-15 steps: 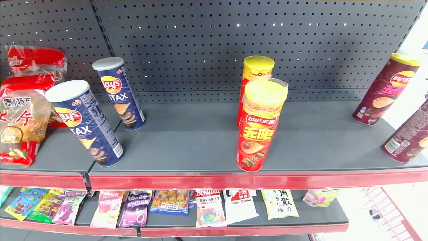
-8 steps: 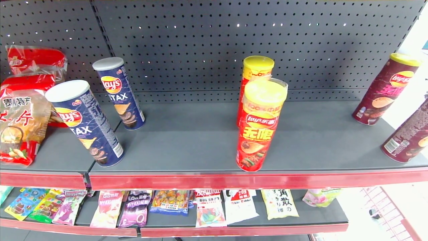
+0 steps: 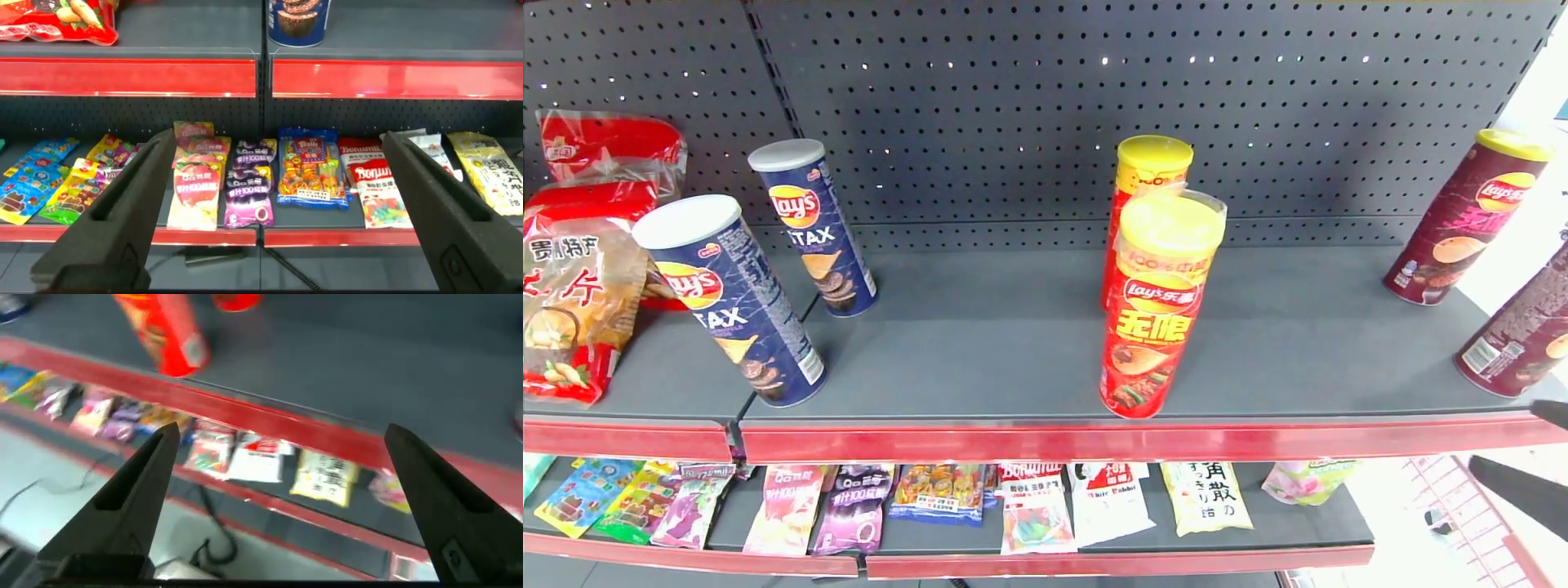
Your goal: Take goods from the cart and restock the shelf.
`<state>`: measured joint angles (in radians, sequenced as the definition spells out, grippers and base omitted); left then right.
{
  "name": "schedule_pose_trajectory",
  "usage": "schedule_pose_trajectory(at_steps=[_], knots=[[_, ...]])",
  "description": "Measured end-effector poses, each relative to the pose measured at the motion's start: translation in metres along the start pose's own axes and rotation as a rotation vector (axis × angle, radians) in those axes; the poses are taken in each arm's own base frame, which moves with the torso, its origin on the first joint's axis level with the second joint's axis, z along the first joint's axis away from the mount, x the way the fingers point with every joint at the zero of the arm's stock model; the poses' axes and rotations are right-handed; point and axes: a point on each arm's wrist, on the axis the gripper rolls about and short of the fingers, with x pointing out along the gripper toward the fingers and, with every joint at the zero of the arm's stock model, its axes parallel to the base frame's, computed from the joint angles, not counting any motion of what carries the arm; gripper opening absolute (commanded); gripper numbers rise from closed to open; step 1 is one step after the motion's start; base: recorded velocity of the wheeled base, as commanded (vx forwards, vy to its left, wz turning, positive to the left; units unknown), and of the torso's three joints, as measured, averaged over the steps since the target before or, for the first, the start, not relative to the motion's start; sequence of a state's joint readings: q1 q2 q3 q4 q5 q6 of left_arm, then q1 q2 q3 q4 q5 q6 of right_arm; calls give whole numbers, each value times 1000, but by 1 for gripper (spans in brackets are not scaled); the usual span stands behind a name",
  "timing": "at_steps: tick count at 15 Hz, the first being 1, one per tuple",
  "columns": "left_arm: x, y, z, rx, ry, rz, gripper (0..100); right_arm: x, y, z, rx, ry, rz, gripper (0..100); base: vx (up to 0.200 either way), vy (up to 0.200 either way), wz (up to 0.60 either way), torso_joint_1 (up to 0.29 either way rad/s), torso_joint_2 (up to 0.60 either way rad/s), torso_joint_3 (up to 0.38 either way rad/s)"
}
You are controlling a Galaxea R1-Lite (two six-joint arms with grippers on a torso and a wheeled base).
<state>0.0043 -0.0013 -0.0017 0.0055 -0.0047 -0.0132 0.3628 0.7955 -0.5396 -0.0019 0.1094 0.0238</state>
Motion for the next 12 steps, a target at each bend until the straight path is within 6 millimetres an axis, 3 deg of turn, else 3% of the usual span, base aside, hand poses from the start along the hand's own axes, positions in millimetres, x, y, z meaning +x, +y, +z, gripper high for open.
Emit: schedule_pose_trajectory(at_steps=[2, 7, 12], knots=[[0, 0, 0, 0, 0, 0, 100, 31, 1, 16, -27, 4, 189, 100, 0, 0, 0, 0, 0, 0], [0, 0, 0, 0, 0, 0, 100, 101, -7, 16, -171, 78, 261, 100, 0, 0, 0, 0, 0, 0], [0, 0, 0, 0, 0, 0, 100, 137, -1, 6, -218, 159, 354, 100, 0, 0, 0, 0, 0, 0]])
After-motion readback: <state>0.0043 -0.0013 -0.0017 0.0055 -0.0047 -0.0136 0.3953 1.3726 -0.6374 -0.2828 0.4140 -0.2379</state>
